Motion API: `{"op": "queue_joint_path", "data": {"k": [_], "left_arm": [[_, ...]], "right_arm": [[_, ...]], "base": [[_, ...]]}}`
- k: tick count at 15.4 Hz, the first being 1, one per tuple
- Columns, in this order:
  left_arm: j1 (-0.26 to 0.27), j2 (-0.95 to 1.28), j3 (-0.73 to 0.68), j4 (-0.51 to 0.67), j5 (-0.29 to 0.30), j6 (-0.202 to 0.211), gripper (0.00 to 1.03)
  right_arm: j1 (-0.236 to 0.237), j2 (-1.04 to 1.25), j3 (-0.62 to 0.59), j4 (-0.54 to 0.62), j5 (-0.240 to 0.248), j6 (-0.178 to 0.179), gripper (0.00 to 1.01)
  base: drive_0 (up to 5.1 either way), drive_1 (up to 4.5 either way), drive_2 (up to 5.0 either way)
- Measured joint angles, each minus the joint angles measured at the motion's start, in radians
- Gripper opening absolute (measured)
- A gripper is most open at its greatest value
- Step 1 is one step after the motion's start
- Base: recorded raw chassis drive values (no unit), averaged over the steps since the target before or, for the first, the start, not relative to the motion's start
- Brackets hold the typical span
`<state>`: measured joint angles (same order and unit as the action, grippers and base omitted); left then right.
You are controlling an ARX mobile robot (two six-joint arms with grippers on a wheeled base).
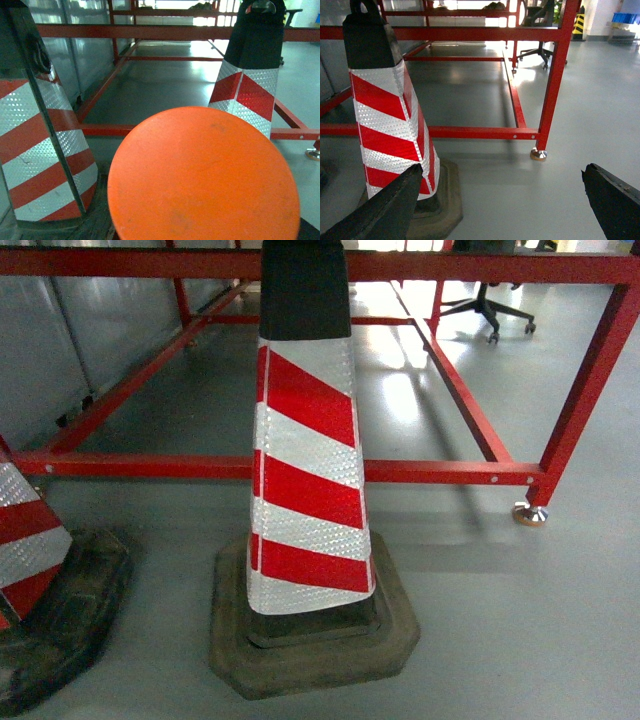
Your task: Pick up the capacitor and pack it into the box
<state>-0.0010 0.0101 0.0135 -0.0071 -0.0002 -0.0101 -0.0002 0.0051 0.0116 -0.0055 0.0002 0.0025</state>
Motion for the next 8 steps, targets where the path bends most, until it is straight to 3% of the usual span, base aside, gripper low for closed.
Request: {"op": "queue_joint_path", "data": {"k": [8], "left_arm": [[0.000,0.000,0.000,-0.001,0.000,0.006,0.44]], "right_arm": [[0.000,0.000,0.000,0.000,-0.002,-0.002,0.98]], "base": [[0.0,0.00,0.0]]}}
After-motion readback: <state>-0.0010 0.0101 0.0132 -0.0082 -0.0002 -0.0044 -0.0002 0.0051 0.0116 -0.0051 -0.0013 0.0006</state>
